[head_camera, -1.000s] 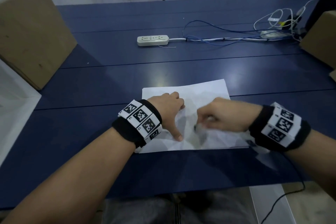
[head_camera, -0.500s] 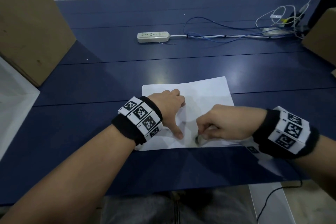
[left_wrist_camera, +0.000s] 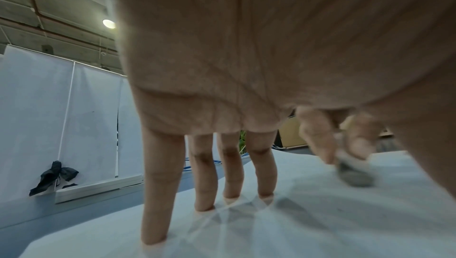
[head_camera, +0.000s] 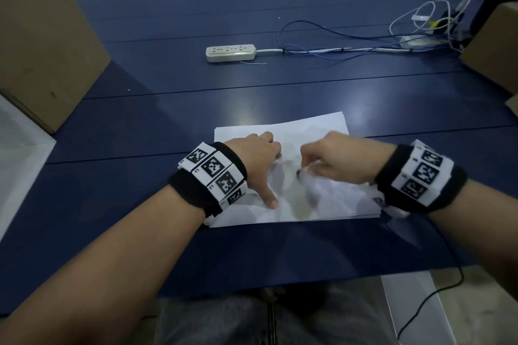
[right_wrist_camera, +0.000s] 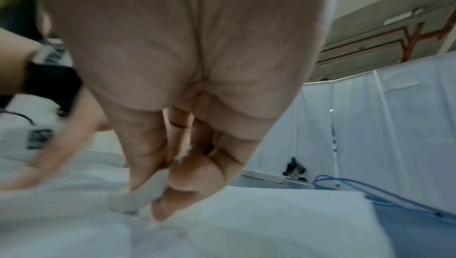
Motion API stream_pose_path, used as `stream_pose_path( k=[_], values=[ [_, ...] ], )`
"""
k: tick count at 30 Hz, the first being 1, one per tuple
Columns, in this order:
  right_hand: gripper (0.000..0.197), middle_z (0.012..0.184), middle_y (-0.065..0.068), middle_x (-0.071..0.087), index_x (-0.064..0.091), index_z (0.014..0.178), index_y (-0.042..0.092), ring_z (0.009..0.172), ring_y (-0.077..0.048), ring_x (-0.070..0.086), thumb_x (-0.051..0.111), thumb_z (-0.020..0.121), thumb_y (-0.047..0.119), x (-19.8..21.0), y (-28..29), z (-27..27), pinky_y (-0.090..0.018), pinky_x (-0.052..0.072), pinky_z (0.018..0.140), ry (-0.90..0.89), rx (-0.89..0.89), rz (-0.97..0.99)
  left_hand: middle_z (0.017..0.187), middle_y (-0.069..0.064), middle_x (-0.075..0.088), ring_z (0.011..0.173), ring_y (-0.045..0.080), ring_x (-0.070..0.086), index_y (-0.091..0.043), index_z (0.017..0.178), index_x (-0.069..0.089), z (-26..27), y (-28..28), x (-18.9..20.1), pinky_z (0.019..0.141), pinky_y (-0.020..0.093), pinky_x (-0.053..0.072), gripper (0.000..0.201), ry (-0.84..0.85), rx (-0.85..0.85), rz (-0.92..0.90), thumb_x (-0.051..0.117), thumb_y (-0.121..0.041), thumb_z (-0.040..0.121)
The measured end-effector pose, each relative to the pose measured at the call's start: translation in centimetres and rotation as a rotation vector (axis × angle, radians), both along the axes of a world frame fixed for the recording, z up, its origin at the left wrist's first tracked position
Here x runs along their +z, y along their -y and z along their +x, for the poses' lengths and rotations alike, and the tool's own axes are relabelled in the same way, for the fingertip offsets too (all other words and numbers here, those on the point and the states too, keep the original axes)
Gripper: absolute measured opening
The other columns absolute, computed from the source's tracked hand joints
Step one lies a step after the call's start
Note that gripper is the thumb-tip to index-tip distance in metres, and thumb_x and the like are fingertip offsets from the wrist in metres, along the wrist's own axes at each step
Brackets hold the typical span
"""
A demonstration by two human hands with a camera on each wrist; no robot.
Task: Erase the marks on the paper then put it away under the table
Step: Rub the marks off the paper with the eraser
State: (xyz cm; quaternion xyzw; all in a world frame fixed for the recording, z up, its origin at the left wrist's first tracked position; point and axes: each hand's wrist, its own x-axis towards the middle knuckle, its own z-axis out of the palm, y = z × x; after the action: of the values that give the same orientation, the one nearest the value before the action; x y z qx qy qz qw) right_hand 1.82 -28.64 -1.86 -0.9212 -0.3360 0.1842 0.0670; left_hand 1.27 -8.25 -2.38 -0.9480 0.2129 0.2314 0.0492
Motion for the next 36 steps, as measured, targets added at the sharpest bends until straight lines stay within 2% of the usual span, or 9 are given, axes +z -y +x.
stream_pose_path(
  k=[2,7,11,14,18,24,26,31,36],
  values=[
    [0.013,0.107,0.003,0.072,0.065,0.106,0.023,0.102,-0.019,0.062,0.058,0.096,0.027,-0.1,0.6,0.7,-0.032,0.048,0.084,0.055,-0.051,0.001,0.123,-0.005,0.041,0.112,0.018,0.047,-0.024,0.134,0.045,0.0,0.0,0.0,0.092,0.044,0.049,0.103,0.004,-0.003,0.004,0.082,-0.07,0.049],
    [0.002,0.096,0.015,0.075,0.067,0.09,0.028,0.088,-0.003,0.066,0.066,0.091,0.027,0.1,0.2,-2.6,-0.023,0.053,0.081,-0.238,0.157,0.048,0.117,-0.007,0.042,0.106,0.016,0.048,-0.024,0.129,0.047,0.2,-0.1,0.0,0.086,0.042,0.052,0.105,0.008,-0.003,0.008,0.081,-0.075,0.044],
    [0.008,0.099,0.005,0.074,0.066,0.099,0.023,0.097,-0.018,0.065,0.061,0.094,0.025,-0.2,0.3,-0.1,-0.035,0.052,0.084,-0.011,0.032,0.021,0.12,-0.005,0.043,0.108,0.018,0.048,-0.024,0.132,0.046,0.2,0.1,0.0,0.089,0.043,0.051,0.104,0.003,-0.008,0.008,0.082,-0.072,0.046],
    [0.01,0.099,0.003,0.072,0.065,0.102,0.019,0.097,-0.02,0.063,0.059,0.095,0.023,-0.5,0.9,0.5,-0.031,0.049,0.081,0.103,0.003,0.017,0.121,-0.005,0.043,0.11,0.018,0.048,-0.024,0.134,0.045,0.2,0.2,0.1,0.092,0.043,0.05,0.105,-0.005,-0.009,0.011,0.083,-0.071,0.047],
    [0.007,0.097,0.013,0.075,0.064,0.088,0.023,0.089,-0.005,0.066,0.066,0.093,0.027,0.3,0.9,-1.9,-0.018,0.05,0.078,-0.151,0.187,0.087,0.115,-0.004,0.043,0.104,0.019,0.049,-0.021,0.127,0.049,0.4,0.2,0.1,0.088,0.041,0.051,0.103,-0.007,-0.001,0.013,0.084,-0.071,0.044],
    [0.007,0.096,0.005,0.072,0.063,0.098,0.022,0.093,-0.019,0.063,0.058,0.092,0.022,0.0,0.7,1.1,-0.04,0.053,0.083,0.034,0.012,0.016,0.119,-0.003,0.041,0.107,0.019,0.05,-0.02,0.128,0.049,0.3,0.3,0.2,0.091,0.041,0.05,0.1,-0.016,-0.008,-0.001,0.085,-0.068,0.048],
    [0.006,0.096,0.007,0.072,0.064,0.097,0.022,0.092,-0.016,0.063,0.06,0.093,0.022,0.1,0.8,0.6,-0.033,0.051,0.082,0.029,0.053,0.04,0.119,-0.003,0.041,0.106,0.018,0.05,-0.021,0.128,0.049,0.3,0.3,0.3,0.09,0.041,0.05,0.1,-0.015,-0.009,-0.002,0.085,-0.069,0.048],
    [0.005,0.093,0.015,0.074,0.069,0.094,0.025,0.083,-0.001,0.063,0.068,0.091,0.029,0.5,0.8,-1.9,-0.016,0.049,0.072,-0.299,0.138,0.031,0.114,-0.003,0.041,0.102,0.018,0.049,-0.02,0.121,0.051,0.4,0.3,0.2,0.085,0.038,0.051,0.095,-0.011,-0.012,0.005,0.085,-0.068,0.047],
    [0.009,0.101,0.013,0.072,0.066,0.101,0.024,0.095,-0.014,0.064,0.06,0.094,0.024,0.1,1.0,0.9,-0.029,0.05,0.082,-0.004,-0.004,0.052,0.12,-0.003,0.041,0.107,0.018,0.05,-0.021,0.13,0.048,0.3,0.4,0.4,0.088,0.039,0.05,0.102,-0.02,-0.01,-0.012,0.086,-0.067,0.048]
  ],
)
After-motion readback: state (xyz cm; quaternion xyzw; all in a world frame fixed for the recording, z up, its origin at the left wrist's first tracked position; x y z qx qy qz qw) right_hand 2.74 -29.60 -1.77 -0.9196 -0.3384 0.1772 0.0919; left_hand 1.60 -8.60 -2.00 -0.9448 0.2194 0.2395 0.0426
